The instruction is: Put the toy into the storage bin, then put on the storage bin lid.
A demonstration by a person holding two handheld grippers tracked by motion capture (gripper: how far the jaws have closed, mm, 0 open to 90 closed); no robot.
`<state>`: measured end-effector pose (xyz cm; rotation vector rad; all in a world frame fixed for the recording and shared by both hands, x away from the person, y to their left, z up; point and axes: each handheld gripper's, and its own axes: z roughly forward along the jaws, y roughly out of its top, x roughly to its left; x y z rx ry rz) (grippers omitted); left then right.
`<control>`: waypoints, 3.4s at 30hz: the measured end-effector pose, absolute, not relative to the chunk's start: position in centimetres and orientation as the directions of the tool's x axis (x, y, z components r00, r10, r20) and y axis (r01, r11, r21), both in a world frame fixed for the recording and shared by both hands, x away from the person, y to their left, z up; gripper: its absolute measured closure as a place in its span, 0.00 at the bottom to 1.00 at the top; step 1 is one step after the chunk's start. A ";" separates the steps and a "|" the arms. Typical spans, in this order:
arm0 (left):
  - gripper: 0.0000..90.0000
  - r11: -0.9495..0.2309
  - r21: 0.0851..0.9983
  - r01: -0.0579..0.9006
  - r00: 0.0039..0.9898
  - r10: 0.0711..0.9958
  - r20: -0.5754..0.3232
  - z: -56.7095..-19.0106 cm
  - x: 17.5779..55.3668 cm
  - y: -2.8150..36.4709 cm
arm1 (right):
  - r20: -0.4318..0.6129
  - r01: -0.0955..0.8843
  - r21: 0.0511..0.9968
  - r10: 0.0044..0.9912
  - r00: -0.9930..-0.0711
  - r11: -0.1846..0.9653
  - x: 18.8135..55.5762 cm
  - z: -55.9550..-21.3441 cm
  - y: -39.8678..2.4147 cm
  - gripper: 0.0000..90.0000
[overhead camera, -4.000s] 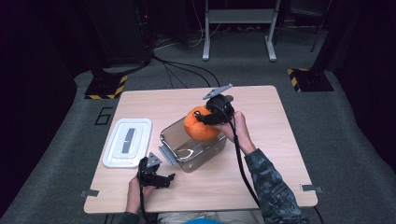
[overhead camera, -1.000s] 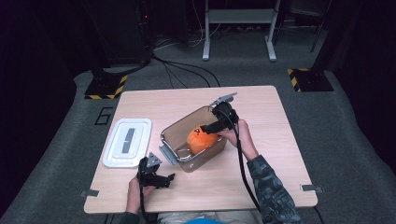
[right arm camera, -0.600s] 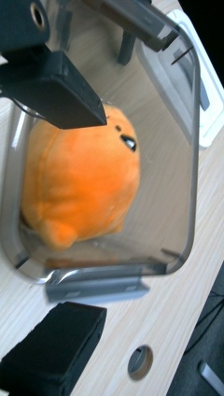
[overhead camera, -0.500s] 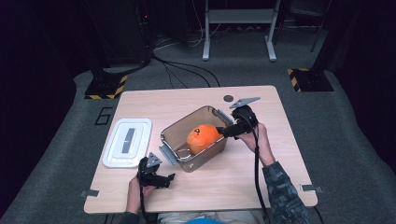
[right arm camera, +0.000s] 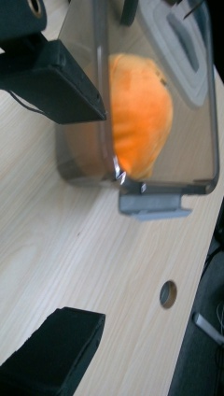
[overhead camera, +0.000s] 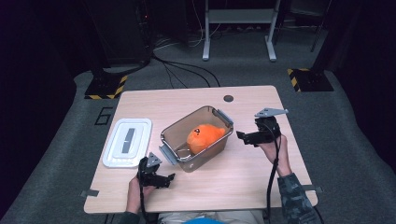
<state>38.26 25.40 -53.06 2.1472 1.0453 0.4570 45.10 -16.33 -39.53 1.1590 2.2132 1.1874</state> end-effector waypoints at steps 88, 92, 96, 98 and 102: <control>0.01 -0.104 0.729 0.677 0.169 0.986 -0.016 -48.9 48.0 37.8 | 0.002 0.636 0.715 0.910 -0.415 0.289 45.6 -52.8 -22.9 0.00; 0.01 -0.086 0.719 0.689 0.149 0.989 -0.024 -49.3 48.7 38.3 | 0.003 0.637 0.715 0.910 -0.414 0.287 45.6 -52.8 -22.9 0.00; 0.01 -0.093 0.710 0.698 0.145 0.989 -0.013 -49.8 49.3 38.2 | 0.009 0.640 0.715 0.912 -0.410 0.281 45.6 -52.8 -22.9 0.00; 0.01 -0.091 0.700 0.708 0.138 0.990 -0.011 -50.2 49.6 38.2 | 0.002 0.635 0.716 0.909 -0.417 0.290 45.6 -52.8 -23.0 0.00; 0.01 -0.078 0.689 0.720 0.126 0.992 -0.019 -50.8 50.0 38.4 | 0.004 0.636 0.716 0.909 -0.416 0.288 45.6 -52.8 -23.0 0.00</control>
